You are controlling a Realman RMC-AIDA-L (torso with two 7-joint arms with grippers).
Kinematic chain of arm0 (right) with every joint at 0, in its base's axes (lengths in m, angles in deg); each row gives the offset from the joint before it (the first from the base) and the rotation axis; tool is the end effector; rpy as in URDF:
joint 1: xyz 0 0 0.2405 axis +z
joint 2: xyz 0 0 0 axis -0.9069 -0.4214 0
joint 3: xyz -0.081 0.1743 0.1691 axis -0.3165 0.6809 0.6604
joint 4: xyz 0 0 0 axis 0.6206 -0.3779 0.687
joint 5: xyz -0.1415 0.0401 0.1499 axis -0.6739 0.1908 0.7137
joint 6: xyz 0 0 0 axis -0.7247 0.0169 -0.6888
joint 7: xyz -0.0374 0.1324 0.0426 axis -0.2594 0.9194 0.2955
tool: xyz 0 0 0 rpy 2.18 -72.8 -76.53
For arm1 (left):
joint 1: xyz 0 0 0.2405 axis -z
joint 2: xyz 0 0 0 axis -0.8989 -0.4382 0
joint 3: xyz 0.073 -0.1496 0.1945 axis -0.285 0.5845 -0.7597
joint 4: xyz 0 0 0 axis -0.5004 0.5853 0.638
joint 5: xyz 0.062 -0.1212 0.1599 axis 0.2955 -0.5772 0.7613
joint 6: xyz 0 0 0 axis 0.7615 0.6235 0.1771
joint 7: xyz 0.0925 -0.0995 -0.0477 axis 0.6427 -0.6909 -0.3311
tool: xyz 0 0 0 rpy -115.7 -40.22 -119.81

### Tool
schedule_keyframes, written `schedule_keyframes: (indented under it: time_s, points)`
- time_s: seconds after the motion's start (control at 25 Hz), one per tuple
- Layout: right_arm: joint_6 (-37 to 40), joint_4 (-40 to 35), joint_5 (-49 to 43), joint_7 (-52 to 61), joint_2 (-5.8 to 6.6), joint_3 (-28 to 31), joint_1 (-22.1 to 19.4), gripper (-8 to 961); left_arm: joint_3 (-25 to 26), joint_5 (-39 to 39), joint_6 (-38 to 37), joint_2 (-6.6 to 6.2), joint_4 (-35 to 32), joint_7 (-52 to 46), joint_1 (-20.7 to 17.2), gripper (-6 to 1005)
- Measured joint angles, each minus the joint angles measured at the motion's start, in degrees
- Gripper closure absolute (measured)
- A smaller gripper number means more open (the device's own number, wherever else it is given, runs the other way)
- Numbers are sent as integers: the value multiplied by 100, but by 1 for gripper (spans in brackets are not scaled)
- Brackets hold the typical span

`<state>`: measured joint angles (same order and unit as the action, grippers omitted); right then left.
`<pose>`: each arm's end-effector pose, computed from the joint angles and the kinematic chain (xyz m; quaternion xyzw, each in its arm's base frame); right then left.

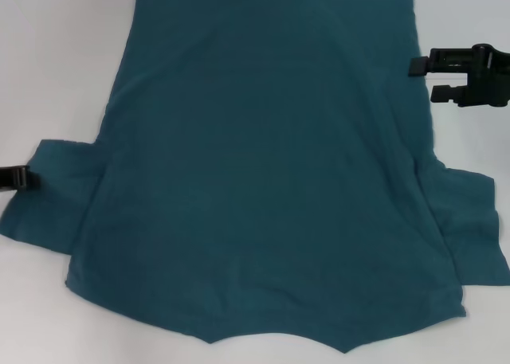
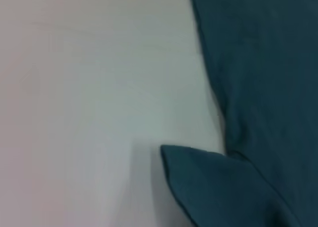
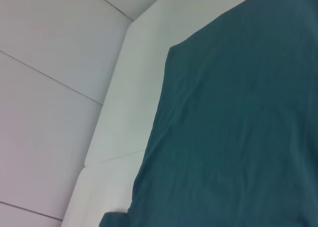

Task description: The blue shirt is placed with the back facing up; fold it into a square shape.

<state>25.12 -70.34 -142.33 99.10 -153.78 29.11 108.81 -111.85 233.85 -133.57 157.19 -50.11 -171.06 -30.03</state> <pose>0.2397 0.4257 0.0986 -0.7412 0.6139 0.2369 0.1329 -0.3418 0.3862 0.0785 -0.7355 -0.5706 -0.0475 0.3622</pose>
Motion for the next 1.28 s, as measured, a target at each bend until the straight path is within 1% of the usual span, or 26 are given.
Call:
schedule_keyframes:
  time_s: [0.16, 0.36, 0.6, 0.68, 0.8, 0.88, 0.96, 1.04, 1.12, 1.28]
  points:
    - [0, -1, 0, 1, 1, 0, 0, 100, 2, 282, 190, -55, -2, -122, 126, 995]
    - [-1, -1, 0, 2, 0, 0, 3, 100, 26, 358, 257, -141, -16, -181, 225, 994]
    - [-3, -1, -3, 2, -1, 0, 4, 102, -63, 549, 144, -148, -125, -224, 324, 994]
    - [-4, -1, -4, 2, -1, 0, 4, 102, -126, 601, -19, -149, -241, -322, 330, 994]
    - [-3, -1, -7, 7, -1, -3, 4, 103, -252, 641, -560, -140, -596, -641, 357, 994]
    - [-5, 0, -9, 10, -1, -6, 4, 103, -409, 656, -973, -121, -873, -1075, 403, 993]
    - [-4, 15, -9, 10, -1, -11, 4, 103, -551, 663, -1280, -113, -991, -1503, 479, 993]
    - [-2, 33, -11, 10, -1, -24, 5, 104, -669, 663, -1491, -108, -973, -1853, 604, 993]
    - [-2, 38, -15, 13, -1, -38, 7, 104, -736, 656, -1617, -103, -801, -2148, 800, 993]
    - [13, 39, -15, 18, -1, -40, 1, 105, -726, 624, -1630, -81, -444, -2406, 1091, 993]
